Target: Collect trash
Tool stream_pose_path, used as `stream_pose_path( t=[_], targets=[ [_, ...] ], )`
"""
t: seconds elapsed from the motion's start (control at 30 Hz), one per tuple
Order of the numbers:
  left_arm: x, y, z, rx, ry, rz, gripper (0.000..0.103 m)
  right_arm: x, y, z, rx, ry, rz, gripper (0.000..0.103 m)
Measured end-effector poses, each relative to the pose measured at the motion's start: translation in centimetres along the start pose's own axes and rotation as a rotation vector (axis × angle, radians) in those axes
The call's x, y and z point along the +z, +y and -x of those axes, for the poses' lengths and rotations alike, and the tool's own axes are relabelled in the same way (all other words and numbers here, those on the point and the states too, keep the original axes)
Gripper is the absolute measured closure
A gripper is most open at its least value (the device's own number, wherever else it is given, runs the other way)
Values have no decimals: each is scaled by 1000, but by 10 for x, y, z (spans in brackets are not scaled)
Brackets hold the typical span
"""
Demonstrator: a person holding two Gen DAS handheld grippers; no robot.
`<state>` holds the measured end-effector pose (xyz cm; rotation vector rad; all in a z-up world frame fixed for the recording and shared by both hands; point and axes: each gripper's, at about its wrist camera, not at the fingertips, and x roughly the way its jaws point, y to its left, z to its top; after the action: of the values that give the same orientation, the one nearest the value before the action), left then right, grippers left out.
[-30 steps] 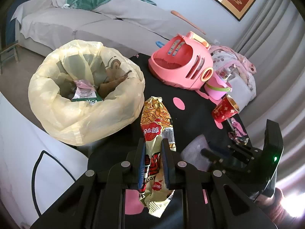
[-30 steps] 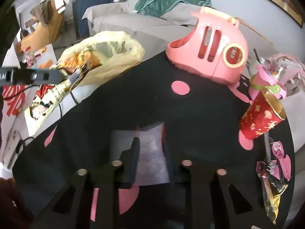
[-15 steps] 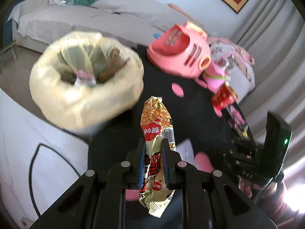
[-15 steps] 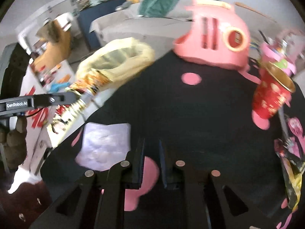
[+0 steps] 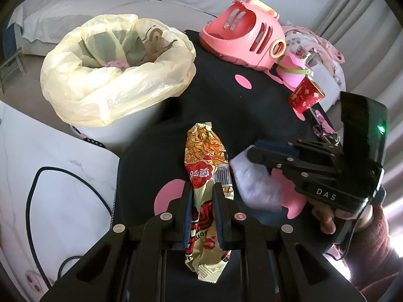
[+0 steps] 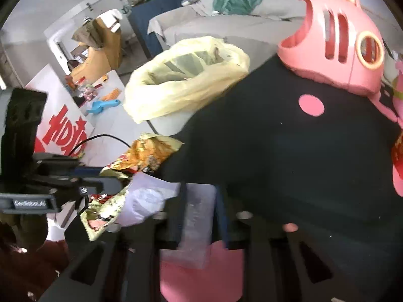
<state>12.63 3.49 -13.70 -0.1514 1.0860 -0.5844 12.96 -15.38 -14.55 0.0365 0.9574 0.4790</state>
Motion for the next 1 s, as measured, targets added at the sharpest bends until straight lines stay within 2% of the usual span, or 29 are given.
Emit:
stream_pose_path(
  t=[0.2, 0.37, 0.5, 0.57, 0.6, 0.63, 0.83, 1.0],
  targets=[
    [3, -2, 6, -16, -19, 10, 87, -1, 11, 37, -23, -71, 14, 99],
    [10, -9, 27, -25, -77, -7, 87, 7, 14, 78, -67, -137, 13, 99],
    [15, -10, 46, -17, -129, -11, 87, 3, 25, 94, -95, -142, 60, 96],
    [17, -6, 56, -8, -152, -4, 87, -8, 42, 94, -94, -133, 135, 87],
    [17, -3, 60, -2, -162, 3, 87, -14, 49, 91, -94, -127, 164, 72],
    [17, -1, 63, 1, -166, 7, 87, -20, 55, 89, -98, -117, 191, 63],
    [14, 7, 76, 12, -186, 23, 86, -52, 90, 56, -139, -49, 335, 63],
    [11, 9, 76, 6, -184, 29, 86, -56, 101, 23, -263, -25, 440, 64]
  ],
)
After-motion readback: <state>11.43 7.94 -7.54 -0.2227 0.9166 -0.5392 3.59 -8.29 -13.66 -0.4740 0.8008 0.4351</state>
